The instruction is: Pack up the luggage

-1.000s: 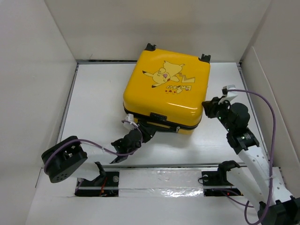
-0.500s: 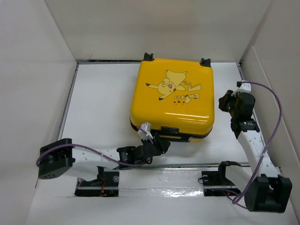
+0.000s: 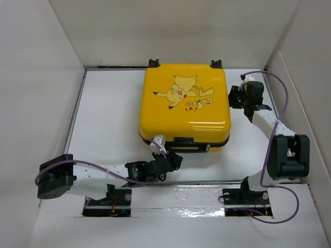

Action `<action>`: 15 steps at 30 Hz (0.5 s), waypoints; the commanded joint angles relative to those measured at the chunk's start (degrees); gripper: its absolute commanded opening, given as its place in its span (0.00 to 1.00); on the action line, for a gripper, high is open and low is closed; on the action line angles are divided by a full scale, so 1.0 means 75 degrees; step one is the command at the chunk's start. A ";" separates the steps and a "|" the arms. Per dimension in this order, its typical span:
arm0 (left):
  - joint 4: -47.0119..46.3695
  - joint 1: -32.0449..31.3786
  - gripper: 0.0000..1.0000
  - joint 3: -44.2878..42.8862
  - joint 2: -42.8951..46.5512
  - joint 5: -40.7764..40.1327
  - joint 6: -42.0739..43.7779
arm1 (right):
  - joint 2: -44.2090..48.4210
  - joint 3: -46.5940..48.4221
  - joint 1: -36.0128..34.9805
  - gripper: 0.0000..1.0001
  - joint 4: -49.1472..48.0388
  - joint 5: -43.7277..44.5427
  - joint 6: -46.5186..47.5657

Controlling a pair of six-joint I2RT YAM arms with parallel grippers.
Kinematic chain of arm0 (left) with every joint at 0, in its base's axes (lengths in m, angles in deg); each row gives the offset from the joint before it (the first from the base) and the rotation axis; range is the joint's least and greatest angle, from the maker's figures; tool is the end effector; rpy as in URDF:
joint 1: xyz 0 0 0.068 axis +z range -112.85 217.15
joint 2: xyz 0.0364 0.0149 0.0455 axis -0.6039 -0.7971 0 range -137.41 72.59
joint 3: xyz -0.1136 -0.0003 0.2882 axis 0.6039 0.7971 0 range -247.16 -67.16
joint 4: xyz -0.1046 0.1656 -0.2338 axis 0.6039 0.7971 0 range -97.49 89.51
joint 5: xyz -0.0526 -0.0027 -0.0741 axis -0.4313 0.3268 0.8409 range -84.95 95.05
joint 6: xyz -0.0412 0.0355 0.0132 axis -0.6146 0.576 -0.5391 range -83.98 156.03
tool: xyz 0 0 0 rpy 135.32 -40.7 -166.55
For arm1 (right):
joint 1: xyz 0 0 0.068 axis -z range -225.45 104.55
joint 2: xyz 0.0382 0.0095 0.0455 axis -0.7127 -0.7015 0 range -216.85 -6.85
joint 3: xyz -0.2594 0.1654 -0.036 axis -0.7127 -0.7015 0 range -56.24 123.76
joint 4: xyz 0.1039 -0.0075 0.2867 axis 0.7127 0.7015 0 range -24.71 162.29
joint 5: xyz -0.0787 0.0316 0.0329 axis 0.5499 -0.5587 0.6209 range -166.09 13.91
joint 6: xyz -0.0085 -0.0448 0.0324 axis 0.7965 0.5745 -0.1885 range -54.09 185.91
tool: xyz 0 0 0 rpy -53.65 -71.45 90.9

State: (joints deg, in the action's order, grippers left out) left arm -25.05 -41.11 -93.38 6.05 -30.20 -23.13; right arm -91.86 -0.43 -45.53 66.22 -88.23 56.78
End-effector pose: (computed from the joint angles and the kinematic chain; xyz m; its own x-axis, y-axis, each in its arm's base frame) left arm 0.0742 -0.2479 0.2072 -0.6338 -0.3958 -0.6645 0.2869 0.6776 -0.6772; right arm 0.3738 0.0085 0.2686 -0.5247 0.1544 -0.8371 -0.1013 0.9651 0.2415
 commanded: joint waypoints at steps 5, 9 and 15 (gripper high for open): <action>-0.0388 0.0110 0.36 -0.0172 -0.0397 -0.0141 0.0387 | -0.2807 0.3605 -0.1348 0.47 -0.0174 -0.3385 0.0313; -0.0811 0.0110 0.36 -0.0289 -0.0514 0.0082 0.0528 | -0.2754 0.4080 -0.1338 0.53 0.0183 -0.2976 0.0082; -0.0565 -0.0357 0.36 -0.0208 0.0619 -0.0571 0.0879 | -0.1008 0.2791 -0.0648 0.76 -0.0405 -0.2332 -0.0201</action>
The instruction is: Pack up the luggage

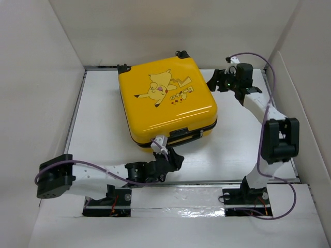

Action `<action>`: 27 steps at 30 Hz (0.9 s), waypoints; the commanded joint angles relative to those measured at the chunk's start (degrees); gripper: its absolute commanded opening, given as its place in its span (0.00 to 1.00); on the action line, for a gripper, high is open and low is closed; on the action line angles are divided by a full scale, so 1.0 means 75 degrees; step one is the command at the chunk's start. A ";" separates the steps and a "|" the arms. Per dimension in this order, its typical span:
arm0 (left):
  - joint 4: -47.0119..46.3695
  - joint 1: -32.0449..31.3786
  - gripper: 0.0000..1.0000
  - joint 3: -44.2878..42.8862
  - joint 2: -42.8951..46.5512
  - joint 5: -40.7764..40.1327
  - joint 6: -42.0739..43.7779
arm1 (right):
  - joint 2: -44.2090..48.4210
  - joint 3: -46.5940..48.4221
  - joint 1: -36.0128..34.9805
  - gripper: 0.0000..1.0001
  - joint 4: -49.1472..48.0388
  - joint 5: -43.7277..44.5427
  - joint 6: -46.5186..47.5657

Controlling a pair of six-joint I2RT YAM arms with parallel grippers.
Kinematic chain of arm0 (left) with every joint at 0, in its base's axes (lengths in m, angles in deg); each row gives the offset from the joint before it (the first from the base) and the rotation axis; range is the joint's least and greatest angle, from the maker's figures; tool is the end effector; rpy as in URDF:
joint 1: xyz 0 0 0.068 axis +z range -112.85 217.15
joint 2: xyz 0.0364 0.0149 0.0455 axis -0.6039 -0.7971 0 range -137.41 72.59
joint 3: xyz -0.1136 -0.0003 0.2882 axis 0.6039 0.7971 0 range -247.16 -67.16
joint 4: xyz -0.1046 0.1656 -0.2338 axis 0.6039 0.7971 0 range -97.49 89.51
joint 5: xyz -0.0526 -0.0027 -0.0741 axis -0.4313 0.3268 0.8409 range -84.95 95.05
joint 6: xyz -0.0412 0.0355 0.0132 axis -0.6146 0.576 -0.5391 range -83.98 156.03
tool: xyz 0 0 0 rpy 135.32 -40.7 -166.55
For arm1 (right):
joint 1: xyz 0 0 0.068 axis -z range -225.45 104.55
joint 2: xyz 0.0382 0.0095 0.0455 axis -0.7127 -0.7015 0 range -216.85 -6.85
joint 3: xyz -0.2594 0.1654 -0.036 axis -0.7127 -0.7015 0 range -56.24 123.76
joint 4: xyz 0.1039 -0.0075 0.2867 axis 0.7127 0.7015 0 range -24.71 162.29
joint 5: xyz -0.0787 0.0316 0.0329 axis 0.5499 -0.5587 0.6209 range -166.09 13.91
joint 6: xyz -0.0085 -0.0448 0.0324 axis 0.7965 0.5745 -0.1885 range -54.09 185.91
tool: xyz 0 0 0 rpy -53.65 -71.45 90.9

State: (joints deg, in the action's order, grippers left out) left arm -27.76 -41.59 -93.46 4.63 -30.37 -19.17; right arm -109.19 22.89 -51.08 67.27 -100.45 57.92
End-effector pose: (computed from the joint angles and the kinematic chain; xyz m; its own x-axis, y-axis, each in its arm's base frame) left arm 0.0731 -0.2528 0.2064 -0.6103 -0.3611 -0.7051 0.3376 0.6866 -0.6439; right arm 0.4708 0.0623 0.3025 -0.4836 0.0796 -0.8717 -0.3974 0.8673 0.2996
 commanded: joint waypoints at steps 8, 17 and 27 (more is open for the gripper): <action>0.2875 -0.0681 0.33 -0.0524 0.3903 -0.2940 0.0178 | 0.5907 -0.4207 0.0424 0.32 -0.1658 0.0740 -0.0681; 0.8420 -0.0681 0.21 -0.0349 0.7933 -0.4769 -0.4465 | 0.9553 -0.7186 -0.2083 0.09 -0.0207 0.1522 -0.0693; 0.8527 -0.0681 0.28 -0.0944 0.5845 -0.5343 -0.4111 | 0.8352 -0.6966 -0.3960 0.41 0.0383 0.3482 -0.0389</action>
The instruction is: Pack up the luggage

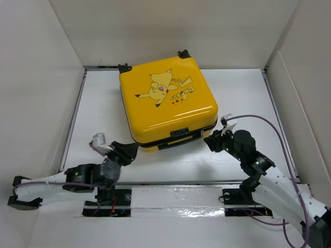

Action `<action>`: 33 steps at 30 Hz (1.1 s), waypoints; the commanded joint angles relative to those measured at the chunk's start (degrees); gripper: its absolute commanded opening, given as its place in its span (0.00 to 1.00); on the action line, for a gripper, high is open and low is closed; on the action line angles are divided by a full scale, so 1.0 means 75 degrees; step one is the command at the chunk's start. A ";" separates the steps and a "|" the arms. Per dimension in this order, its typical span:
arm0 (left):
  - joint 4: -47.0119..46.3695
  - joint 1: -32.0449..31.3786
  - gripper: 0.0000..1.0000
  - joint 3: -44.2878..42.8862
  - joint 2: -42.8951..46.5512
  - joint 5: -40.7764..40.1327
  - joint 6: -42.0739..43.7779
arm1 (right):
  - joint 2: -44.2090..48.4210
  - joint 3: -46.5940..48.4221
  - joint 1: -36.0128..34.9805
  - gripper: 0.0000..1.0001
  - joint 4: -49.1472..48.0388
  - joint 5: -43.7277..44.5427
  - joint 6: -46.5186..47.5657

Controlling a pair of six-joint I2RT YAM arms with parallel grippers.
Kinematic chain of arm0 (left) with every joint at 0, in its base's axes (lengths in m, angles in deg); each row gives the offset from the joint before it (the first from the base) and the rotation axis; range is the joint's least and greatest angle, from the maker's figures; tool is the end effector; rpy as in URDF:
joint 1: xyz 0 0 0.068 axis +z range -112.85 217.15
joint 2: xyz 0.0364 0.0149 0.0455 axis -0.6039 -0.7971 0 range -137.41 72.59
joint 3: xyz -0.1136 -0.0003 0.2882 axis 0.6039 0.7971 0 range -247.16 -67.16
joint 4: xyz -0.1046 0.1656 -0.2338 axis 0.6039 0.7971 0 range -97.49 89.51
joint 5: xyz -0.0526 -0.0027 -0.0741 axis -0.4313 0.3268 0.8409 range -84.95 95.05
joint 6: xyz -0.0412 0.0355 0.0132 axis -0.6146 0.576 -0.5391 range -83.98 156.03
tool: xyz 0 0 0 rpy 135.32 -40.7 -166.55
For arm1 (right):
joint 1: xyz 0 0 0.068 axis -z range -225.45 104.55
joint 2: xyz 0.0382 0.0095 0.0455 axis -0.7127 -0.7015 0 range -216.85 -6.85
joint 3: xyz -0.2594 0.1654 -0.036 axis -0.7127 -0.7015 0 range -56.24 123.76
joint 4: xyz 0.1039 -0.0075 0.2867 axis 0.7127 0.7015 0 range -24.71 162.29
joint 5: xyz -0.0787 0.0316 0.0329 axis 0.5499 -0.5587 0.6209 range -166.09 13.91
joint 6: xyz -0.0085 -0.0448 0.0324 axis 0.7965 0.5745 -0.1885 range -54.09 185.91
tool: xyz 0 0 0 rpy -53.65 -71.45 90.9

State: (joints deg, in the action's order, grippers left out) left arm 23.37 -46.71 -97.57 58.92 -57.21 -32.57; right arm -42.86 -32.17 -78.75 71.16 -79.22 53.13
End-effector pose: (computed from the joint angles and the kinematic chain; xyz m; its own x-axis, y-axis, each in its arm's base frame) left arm 0.0422 -0.0731 0.3037 -0.3549 -0.7524 -0.5550 0.1111 0.5554 -0.8241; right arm 0.1495 0.1006 0.2551 -0.3802 0.0145 -0.9248 -0.5204 0.8232 0.2269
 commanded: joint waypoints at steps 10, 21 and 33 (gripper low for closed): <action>-0.6497 0.3105 0.34 -0.2076 -0.4905 0.2549 0.5067 | -0.1198 0.0353 -0.0681 0.45 -0.1050 0.1239 0.0262; -0.5206 0.6780 0.28 -0.0739 -0.2832 0.4104 0.3488 | -0.2533 0.0797 -0.0752 0.44 -0.1860 0.1543 0.0367; -0.4159 0.7733 0.28 0.1324 -0.2793 0.4678 0.2279 | -0.2839 0.0880 -0.0986 0.27 -0.2130 0.2598 0.0133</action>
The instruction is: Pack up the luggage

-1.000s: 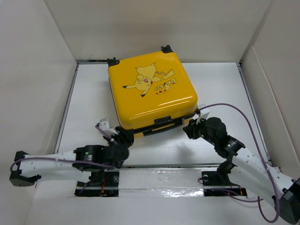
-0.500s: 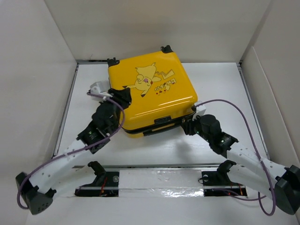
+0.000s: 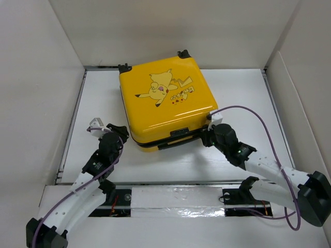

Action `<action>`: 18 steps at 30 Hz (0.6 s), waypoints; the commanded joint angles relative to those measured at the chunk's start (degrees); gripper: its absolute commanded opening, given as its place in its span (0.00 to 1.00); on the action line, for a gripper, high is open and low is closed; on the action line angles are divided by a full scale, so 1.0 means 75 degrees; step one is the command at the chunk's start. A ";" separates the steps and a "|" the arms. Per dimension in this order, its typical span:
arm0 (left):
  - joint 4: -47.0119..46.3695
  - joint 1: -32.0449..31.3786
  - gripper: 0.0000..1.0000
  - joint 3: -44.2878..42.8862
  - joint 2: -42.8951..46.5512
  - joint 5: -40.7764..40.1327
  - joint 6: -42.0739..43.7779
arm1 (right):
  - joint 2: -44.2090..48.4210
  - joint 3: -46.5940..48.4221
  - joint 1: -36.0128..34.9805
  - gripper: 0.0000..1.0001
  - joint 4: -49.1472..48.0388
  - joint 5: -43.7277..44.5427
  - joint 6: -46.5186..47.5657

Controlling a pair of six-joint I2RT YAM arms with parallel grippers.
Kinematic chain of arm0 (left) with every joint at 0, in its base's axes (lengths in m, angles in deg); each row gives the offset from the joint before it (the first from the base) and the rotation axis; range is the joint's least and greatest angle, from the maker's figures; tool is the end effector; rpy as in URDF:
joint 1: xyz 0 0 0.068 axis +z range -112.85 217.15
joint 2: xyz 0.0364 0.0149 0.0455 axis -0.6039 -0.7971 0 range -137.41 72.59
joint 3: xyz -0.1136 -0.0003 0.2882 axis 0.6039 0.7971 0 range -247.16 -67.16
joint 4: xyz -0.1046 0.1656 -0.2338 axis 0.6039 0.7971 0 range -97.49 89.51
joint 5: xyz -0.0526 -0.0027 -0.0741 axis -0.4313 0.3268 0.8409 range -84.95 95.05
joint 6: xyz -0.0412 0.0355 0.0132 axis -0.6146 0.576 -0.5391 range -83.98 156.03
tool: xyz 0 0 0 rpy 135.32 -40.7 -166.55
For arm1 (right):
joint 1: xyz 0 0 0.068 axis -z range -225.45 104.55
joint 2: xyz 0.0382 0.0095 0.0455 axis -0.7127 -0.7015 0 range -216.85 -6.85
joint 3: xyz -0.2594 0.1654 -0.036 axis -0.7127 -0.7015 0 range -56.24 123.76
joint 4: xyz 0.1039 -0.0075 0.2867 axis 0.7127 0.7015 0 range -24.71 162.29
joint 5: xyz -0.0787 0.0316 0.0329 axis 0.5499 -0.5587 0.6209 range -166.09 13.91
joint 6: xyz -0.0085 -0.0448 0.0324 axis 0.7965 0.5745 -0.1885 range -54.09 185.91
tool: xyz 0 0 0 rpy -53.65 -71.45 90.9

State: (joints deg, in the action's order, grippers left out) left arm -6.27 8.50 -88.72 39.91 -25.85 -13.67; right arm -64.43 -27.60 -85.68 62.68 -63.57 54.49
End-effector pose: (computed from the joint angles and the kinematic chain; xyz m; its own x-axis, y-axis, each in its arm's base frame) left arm 0.1566 -0.0630 0.2564 -0.0993 -0.6914 -0.7156 -0.1617 0.7208 -0.6740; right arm 0.1903 0.1499 0.2306 -0.4275 -0.1084 -0.8975 -0.4055 0.9103 0.0832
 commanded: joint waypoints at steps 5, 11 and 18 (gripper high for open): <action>-0.1308 0.1766 0.27 0.0600 -0.0693 0.2442 0.0098 | -0.0010 0.0353 -0.0132 0.12 -0.0812 0.0768 -0.0059; -0.1847 0.1839 0.25 0.0776 -0.0563 0.3391 0.0227 | 0.0318 0.0341 -0.0482 0.01 -0.0625 0.0817 -0.0001; -0.3406 0.0738 0.23 0.1000 -0.1535 0.3604 -0.0171 | -0.0372 0.0949 -0.2131 0.00 -0.0355 -0.0342 -0.0129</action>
State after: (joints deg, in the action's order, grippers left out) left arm -22.93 17.88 -81.57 31.29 -5.17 -13.32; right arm -65.74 -25.81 -94.93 64.03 -59.57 54.12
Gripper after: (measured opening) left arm 0.228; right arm 0.189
